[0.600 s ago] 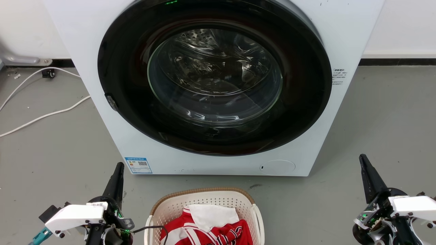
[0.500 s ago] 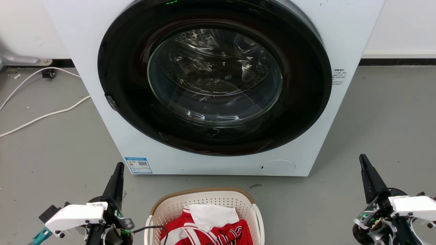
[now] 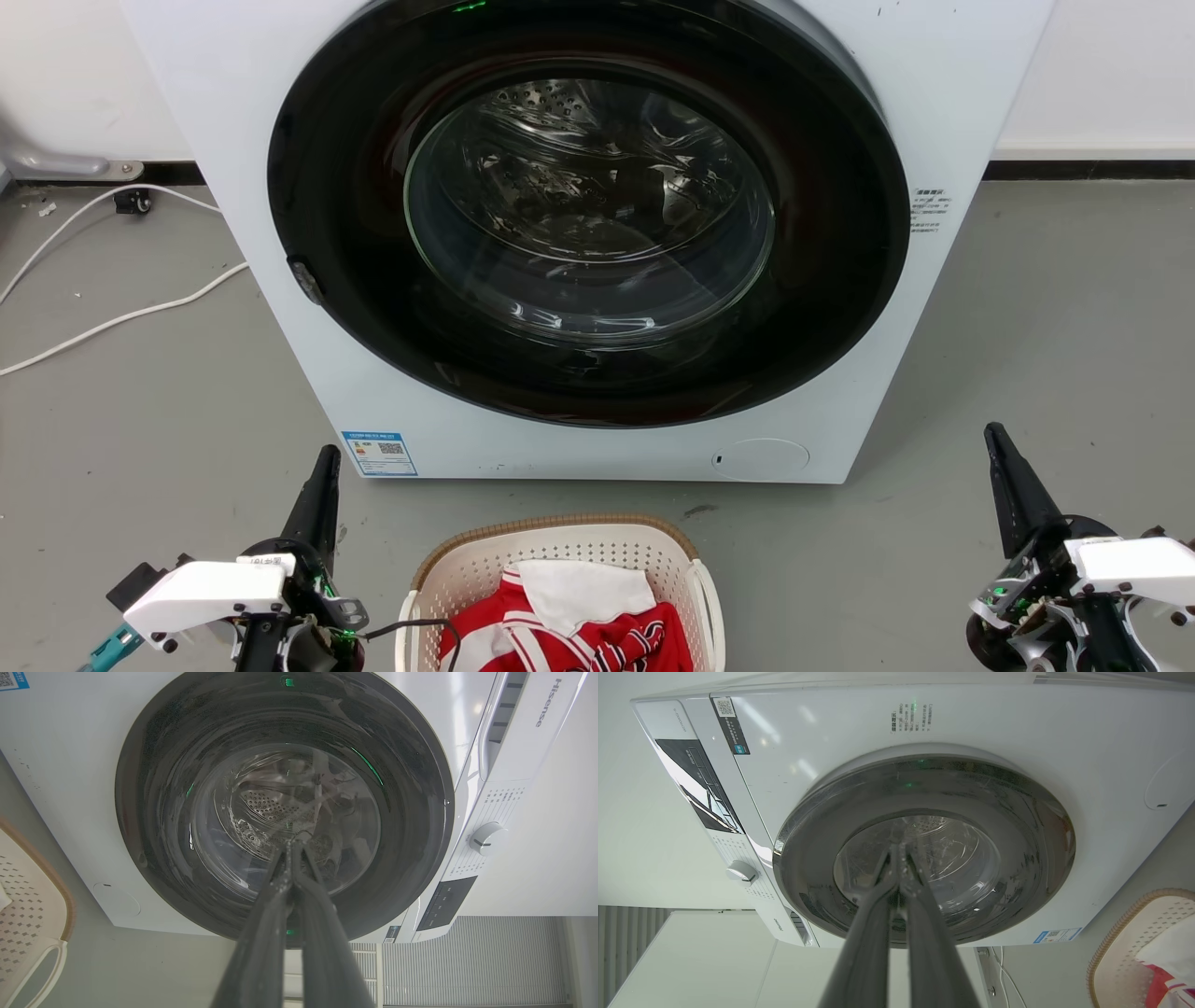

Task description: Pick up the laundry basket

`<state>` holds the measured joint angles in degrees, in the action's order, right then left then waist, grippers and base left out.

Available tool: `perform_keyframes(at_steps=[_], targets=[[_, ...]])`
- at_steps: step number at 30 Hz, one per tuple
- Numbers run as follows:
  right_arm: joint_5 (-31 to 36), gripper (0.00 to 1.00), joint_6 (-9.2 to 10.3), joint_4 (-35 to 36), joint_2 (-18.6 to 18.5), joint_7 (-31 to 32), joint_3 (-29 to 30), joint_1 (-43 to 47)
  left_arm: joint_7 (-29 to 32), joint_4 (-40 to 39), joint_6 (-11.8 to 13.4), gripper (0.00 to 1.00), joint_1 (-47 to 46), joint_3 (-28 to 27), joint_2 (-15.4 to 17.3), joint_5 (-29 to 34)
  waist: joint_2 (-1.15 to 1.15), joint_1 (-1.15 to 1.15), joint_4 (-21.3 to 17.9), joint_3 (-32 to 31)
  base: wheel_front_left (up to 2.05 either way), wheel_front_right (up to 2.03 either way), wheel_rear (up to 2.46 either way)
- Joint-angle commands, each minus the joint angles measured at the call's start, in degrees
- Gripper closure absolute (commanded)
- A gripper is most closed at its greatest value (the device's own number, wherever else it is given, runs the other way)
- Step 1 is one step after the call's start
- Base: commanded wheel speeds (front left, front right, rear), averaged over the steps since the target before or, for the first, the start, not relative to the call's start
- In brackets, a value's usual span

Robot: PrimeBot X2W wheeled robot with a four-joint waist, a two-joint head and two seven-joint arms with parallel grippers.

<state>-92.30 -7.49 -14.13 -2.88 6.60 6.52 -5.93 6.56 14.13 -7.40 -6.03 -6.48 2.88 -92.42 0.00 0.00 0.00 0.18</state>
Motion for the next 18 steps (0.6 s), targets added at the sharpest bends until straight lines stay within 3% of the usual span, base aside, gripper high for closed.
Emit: perform_keyframes(at_steps=[1,3,4,10,18], targets=[[-0.22,1.00,0.00,0.22,0.02,0.03,0.02,-0.66,0.11,-0.20,-0.23,1.00,-0.46,-0.12,-0.02,0.03,0.00,0.00,0.00,0.00,0.00,0.00,0.00],[-0.22,1.00,0.00,0.22,0.02,0.03,0.02,-0.66,0.11,-0.20,-0.23,1.00,-0.46,-0.12,-0.02,0.03,0.00,0.00,0.00,0.00,0.00,0.00,0.00],[0.01,0.00,0.00,0.01,0.00,-0.03,0.00,0.00,-0.02,-0.01,0.00,0.00,0.00,0.00,0.00,0.00,0.00,0.00,0.00,0.00,0.00,0.00,0.00],[0.86,0.00,0.00,-1.13,0.07,-1.02,-0.04,1.26,-1.04,0.65,0.06,0.00,1.17,0.43,-0.14,0.77,0.00,0.00,0.01,0.03,0.00,0.00,0.00],[8.15,0.00,0.00,0.45,0.06,-3.04,0.29,1.63,-3.05,-0.74,0.04,0.00,1.36,-0.13,-0.12,6.89,0.00,0.00,0.00,0.12,0.00,0.00,0.00]])
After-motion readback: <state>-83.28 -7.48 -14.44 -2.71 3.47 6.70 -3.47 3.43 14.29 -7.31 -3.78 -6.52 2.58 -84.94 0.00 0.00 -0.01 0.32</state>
